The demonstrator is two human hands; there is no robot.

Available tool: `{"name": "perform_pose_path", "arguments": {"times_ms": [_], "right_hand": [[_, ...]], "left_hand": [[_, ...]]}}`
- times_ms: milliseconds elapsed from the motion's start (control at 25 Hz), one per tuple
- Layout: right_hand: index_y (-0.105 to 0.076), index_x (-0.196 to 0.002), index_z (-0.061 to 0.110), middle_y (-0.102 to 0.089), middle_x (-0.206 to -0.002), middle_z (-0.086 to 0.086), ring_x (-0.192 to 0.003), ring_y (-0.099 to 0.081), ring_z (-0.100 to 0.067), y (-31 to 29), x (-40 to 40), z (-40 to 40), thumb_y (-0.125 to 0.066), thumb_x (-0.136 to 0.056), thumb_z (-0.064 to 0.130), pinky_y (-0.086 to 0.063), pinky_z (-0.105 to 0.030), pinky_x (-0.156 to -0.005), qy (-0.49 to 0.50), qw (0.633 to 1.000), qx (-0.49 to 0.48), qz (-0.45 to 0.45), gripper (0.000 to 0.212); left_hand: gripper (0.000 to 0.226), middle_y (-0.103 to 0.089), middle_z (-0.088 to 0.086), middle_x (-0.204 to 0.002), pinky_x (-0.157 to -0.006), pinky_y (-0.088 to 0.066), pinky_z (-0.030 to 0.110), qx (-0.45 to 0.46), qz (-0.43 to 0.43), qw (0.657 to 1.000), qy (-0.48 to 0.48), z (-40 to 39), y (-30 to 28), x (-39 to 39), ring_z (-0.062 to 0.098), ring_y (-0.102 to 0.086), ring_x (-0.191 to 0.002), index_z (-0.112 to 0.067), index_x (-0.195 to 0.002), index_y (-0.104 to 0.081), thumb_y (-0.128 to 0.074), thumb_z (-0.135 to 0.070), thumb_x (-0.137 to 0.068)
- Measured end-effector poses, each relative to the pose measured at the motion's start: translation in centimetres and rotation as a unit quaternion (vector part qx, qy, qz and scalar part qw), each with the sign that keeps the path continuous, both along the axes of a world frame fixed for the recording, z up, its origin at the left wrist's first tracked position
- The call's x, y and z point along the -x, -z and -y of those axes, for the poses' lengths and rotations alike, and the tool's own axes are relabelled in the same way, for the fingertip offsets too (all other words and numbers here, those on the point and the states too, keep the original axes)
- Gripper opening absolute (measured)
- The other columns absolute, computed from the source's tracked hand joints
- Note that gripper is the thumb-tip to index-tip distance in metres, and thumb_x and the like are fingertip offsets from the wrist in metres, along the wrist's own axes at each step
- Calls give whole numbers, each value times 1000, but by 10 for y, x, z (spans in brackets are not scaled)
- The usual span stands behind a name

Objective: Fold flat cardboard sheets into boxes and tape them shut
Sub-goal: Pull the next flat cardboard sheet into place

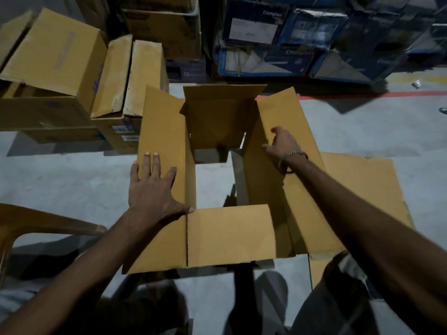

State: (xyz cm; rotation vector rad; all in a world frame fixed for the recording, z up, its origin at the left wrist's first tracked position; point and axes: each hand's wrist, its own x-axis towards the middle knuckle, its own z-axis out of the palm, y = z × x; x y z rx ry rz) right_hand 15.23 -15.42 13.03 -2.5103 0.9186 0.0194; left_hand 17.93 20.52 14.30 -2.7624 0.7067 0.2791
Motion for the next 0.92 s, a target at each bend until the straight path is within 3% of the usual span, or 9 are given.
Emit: {"name": "perform_pose_path", "arguments": {"times_ms": [120,200,280,400,520,640,760,920], "right_hand": [[-28,-158,16,-39,-155,-15,-135,-48,-33,-28,-56,12,-78,-89,22,-50,-47,-106,-4,999,49,13,85],[-13,-164,19,-18,-169,-14,-152,-28,-32,-46,-90,17,-82,-85,24,-44,-46,-114,-12,992,118,34,105],[-7,-165,23,-6,-172,-11,-158,-9,-31,-54,-117,15,-83,-83,27,-31,-51,-122,-83,984,156,9,112],[-14,-164,27,-19,-168,-13,-156,-13,-34,-42,-128,-4,-80,-85,37,-25,-61,-120,-163,961,214,-66,103],[-31,-154,24,-33,-157,-16,-149,-25,-37,1,-107,-31,-78,-86,40,-32,-61,-115,-166,951,241,-99,85],[-16,-161,28,-20,-165,-14,-156,-8,-38,40,-85,-43,-72,-91,41,-23,-66,-118,-197,942,215,-166,91],[-8,-163,33,-12,-169,-10,-157,-1,-36,37,-78,-37,-71,-90,47,-22,-65,-117,-212,941,193,-179,98],[-18,-161,30,-24,-166,-9,-158,-5,-32,-1,-65,-22,-74,-89,44,-24,-60,-118,-194,949,206,-138,93]], "left_hand": [[131,19,22,-170,-126,-6,62,26,-3,999,-30,2,-5,-9,42,23,-155,-34,-163,-17,-51,-103,-57],[124,22,23,-168,-125,-13,60,38,-7,998,-42,6,-7,-11,43,22,-155,-33,-161,-23,-57,-98,-62],[107,15,24,-169,-123,-23,59,77,16,995,-54,9,-13,-11,44,15,-156,-28,-155,-36,-63,-88,-70],[88,-3,24,-169,-113,-38,58,142,47,986,-75,10,-21,-15,46,-7,-156,-22,-148,-43,-69,-72,-80],[69,-29,19,-159,-89,-55,51,241,40,965,-98,13,-26,-17,40,-47,-134,-19,-145,-48,-70,-53,-89],[54,-45,11,-144,-72,-55,37,341,63,935,-75,18,-29,-19,29,-62,-108,-20,-143,-50,-67,-34,-94],[57,-50,6,-141,-73,-53,32,414,48,908,-46,30,-35,-16,23,-63,-108,-22,-149,-43,-64,-33,-97],[69,-52,3,-148,-87,-59,44,440,-17,897,-27,54,-39,0,23,-63,-119,-26,-158,-27,-60,-44,-100]]}}
